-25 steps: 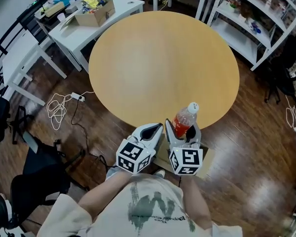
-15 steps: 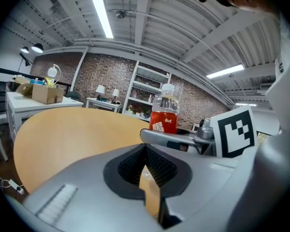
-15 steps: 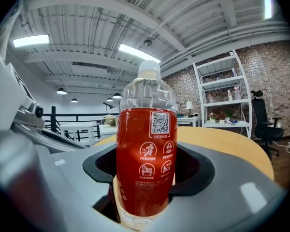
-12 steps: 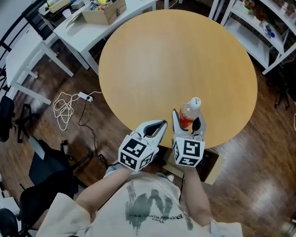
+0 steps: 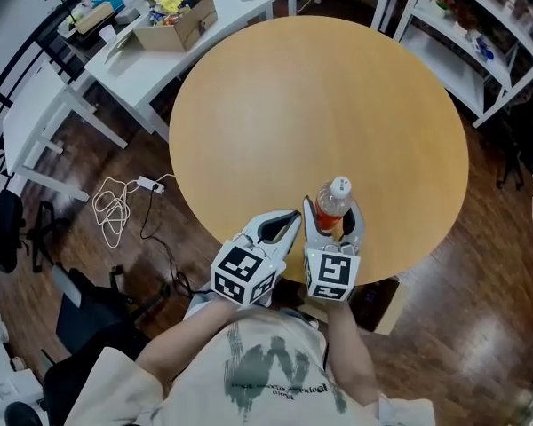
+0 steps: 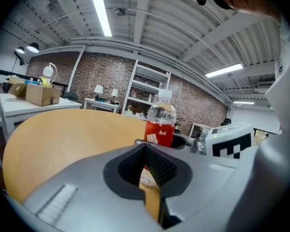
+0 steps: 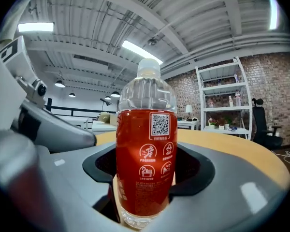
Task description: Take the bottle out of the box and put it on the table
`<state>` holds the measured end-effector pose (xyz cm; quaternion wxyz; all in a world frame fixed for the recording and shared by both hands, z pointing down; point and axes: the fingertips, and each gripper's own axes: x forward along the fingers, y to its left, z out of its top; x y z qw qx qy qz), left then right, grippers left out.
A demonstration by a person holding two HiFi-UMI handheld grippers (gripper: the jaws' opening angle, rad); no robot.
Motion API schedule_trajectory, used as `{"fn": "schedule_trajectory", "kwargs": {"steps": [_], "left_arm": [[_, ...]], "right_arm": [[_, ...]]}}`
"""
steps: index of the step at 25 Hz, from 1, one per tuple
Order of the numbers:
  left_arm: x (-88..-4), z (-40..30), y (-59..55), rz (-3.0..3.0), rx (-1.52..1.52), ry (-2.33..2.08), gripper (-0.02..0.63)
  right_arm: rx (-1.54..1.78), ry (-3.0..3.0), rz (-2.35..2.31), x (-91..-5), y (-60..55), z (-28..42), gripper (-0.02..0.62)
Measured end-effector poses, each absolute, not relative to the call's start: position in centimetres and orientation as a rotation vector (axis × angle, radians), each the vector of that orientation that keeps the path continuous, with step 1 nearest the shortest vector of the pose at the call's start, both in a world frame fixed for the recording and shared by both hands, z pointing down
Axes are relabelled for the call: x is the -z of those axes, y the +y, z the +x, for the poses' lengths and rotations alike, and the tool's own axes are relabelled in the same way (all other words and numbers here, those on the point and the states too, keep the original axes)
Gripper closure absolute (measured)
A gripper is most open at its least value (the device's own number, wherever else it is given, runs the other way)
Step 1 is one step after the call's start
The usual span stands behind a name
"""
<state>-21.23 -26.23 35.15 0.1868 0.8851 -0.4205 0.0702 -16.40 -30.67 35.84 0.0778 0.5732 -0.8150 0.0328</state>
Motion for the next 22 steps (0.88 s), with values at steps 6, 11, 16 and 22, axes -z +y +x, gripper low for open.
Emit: {"fn": "schedule_trajectory", "kwargs": {"steps": [6, 11, 16, 22], "left_arm": [[-35.6, -21.7, -27.5, 2.454, -0.177, -1.220, 0.615], [-35.9, -21.5, -27.0, 2.424, -0.187, -1.245, 0.615], [-35.7, -21.3, -26.2, 2.407, -0.184, -1.273, 0.615], [-35.1, -21.0, -24.6, 2.381, -0.164, -1.306, 0.615]], "right_arm": [[-0.054, -2.473, 1.717, -35.8, -29.9, -16.8, 0.281], [-0.077, -2.475, 1.674, -36.2, -29.9, -16.8, 0.284], [-0.158, -2.494, 1.580, -36.7, -29.5, -16.5, 0.241], [-0.145, -2.509, 1.552, -35.7, -27.6, -15.8, 0.246]]}}
